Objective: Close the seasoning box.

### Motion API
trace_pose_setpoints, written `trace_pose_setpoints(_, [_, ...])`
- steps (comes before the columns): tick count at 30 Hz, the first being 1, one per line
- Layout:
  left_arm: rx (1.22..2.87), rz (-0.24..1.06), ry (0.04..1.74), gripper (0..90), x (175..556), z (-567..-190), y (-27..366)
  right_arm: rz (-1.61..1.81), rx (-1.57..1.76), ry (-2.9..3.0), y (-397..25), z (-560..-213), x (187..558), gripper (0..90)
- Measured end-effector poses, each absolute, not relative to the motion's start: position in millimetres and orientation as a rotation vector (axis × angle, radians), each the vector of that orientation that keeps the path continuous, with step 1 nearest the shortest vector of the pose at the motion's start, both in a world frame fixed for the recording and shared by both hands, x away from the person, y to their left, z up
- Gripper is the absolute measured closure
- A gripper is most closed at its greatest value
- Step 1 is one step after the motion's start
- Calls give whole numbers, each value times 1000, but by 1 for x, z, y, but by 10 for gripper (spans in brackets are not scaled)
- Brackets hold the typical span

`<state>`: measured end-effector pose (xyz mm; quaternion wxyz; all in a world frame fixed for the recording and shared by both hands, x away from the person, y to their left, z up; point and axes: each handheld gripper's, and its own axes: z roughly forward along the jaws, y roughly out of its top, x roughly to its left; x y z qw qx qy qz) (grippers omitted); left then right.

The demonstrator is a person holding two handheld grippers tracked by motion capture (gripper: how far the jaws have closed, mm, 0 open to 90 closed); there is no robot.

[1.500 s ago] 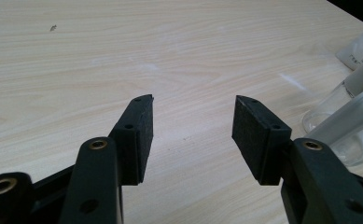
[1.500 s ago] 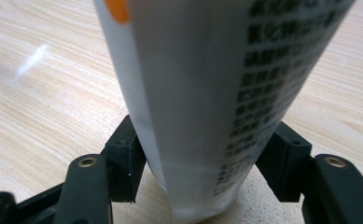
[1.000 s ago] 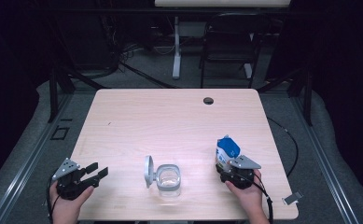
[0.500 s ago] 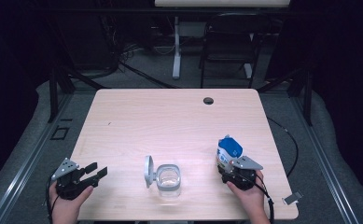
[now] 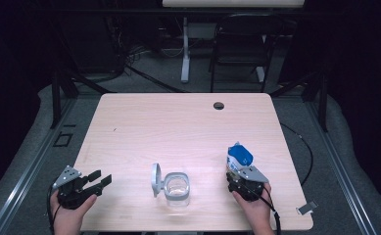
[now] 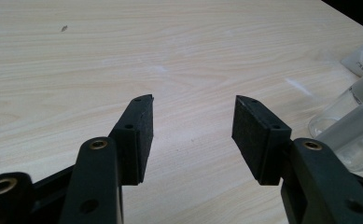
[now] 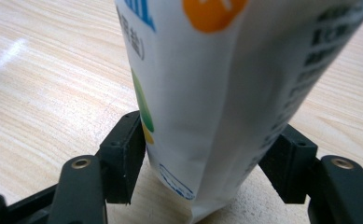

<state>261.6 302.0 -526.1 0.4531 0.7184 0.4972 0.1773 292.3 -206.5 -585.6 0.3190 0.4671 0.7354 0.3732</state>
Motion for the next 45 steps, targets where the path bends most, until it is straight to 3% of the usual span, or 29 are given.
trace_pose_setpoints(27, [1765, 435, 1241, 487, 263, -528, 304, 987, 1224, 1917, -201, -581, 298, 364])
trace_pose_setpoints(45, [1763, 431, 1247, 488, 263, -529, 305, 1062, 1235, 1965, -210, -579, 304, 422])
